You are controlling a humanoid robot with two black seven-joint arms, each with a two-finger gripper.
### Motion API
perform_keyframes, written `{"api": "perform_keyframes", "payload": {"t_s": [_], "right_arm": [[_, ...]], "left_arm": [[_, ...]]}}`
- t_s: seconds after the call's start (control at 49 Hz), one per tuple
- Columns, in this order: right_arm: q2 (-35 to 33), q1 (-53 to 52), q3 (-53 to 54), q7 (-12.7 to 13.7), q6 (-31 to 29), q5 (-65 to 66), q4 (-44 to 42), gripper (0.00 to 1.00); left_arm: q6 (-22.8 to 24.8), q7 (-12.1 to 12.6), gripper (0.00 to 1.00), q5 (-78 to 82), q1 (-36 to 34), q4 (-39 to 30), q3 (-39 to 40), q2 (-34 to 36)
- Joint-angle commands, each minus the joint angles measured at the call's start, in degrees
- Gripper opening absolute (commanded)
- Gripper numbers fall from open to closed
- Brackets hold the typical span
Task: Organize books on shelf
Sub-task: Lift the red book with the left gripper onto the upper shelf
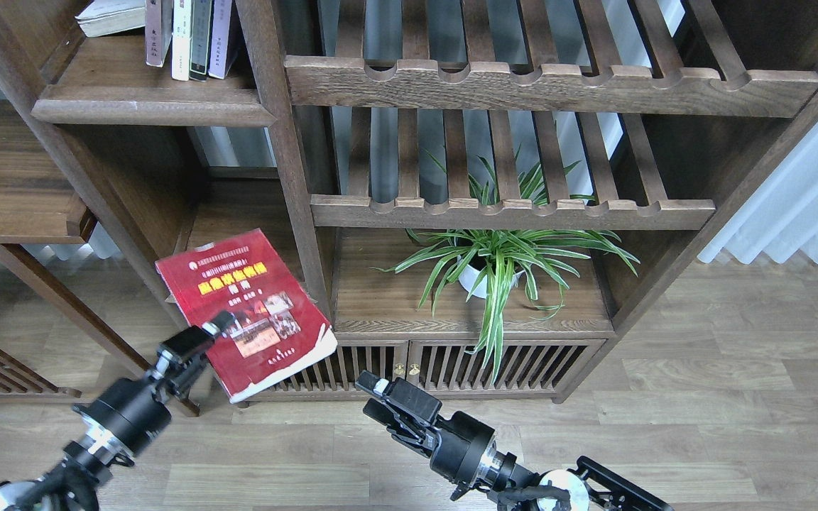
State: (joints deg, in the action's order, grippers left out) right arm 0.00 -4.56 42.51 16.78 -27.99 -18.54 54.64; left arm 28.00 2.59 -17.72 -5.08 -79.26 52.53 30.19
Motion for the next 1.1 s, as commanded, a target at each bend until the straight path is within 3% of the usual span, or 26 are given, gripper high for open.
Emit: {"api": "perform_keyframes", "payload": {"t_s": [0.0,0.204,0.51,0.775,1.081], "right_arm": [[0.0,0.2,0.0,-0.3,0.0,0.0,-1.4,0.99],[0.0,0.1,0.0,-0.8,0.0,0.0,-2.4,0.99],[0.0,-0.5,0.0,-0.8,0.0,-0.1,-5.2,0.99],[0.0,-0.4,0.1,-0.8,0.0,-0.2,-5.7,0.99],[0.0,-0.4,0.0,-0.8,0.0,-0.2,-5.7,0.99]], "left_arm": [[0.0,-0.3,0.06,0.2,-4.0,0.0,0.5,1.5],[0.0,-0.9,0.06,0.1,-8.7,-0.1,2.8,5.8],[0.0,0.7,0.05,0.6,-19.0,-0.1,5.5,9.3],[0.0,0.2,0.05,0.6,-19.4,-0.1,13.0,11.6],[0.0,1.3,0.06,1.2,-19.4,0.0,13.7,15.7]]}}
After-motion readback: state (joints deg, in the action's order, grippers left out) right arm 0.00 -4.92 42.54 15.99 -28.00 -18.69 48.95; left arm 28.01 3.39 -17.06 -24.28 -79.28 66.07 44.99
